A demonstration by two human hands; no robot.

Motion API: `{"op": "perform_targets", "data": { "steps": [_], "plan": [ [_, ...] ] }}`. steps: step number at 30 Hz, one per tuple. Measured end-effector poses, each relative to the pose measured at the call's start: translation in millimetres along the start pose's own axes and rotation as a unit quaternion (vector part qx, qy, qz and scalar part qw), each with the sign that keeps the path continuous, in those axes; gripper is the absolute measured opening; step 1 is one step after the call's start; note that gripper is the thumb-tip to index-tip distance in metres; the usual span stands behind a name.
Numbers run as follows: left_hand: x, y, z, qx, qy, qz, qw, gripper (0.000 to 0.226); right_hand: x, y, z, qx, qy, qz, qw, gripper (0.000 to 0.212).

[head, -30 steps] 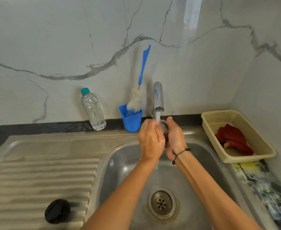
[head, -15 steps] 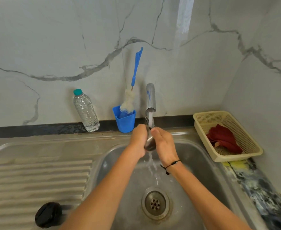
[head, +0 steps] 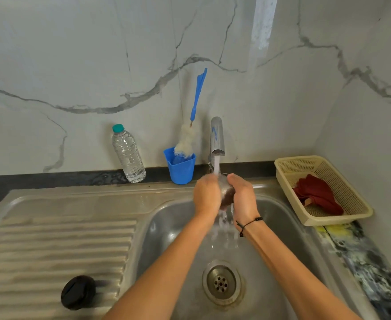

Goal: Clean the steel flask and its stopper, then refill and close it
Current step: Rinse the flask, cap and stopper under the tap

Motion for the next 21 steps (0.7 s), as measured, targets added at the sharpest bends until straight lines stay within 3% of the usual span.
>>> {"op": "perform_targets", "data": {
  "steps": [1,3,5,7,9,11,14,16,18,21],
  "plan": [
    [-1,2,-4,-0.061,-0.06,-0.086,0.993,0.031,0,-1,0,-0.013,-0.004,-0.006,1.0,0.027],
    [-6,1,-15,-0.157,-0.193,-0.22,0.943,0.039,-2,-1,-1,-0.049,-0.032,-0.039,0.998,0.03],
    [-6,-2,-24,-0.202,-0.261,-0.255,0.909,0.047,-6,0,-2,-0.074,-0.069,-0.063,0.993,0.034],
    [-2,-3,-26,-0.172,-0.261,-0.24,0.919,0.048,-6,2,-5,-0.093,-0.093,-0.056,0.99,0.035],
    [1,-2,-27,-0.081,-0.187,-0.173,0.964,0.045,-2,1,-7,-0.129,-0.099,-0.028,0.986,0.037],
    [4,-7,-24,0.05,-0.054,-0.031,0.997,0.038,4,-2,-6,-0.178,-0.084,0.007,0.98,0.045],
    [3,-18,-15,0.169,0.099,0.242,0.95,0.033,8,-3,0,-0.159,-0.055,0.042,0.985,0.042],
    [2,-24,-8,0.167,0.179,0.332,0.911,0.038,6,-3,4,-0.066,-0.03,0.058,0.996,0.029],
    [2,-22,-3,0.151,0.234,0.337,0.899,0.038,5,-3,6,0.0,-0.009,0.049,0.999,0.03],
    [2,-2,1,0.195,0.161,0.2,0.947,0.026,4,0,5,0.024,0.02,0.022,0.999,0.038]
  ]
}}
Point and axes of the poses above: each hand's wrist, its own x-axis towards the middle knuckle, its own z-axis out of the palm, y = z × x, the point moved 1 cm from there along x, towards the middle knuckle, and after that the axes turned 15 degrees about x, right-handed, at the moved point
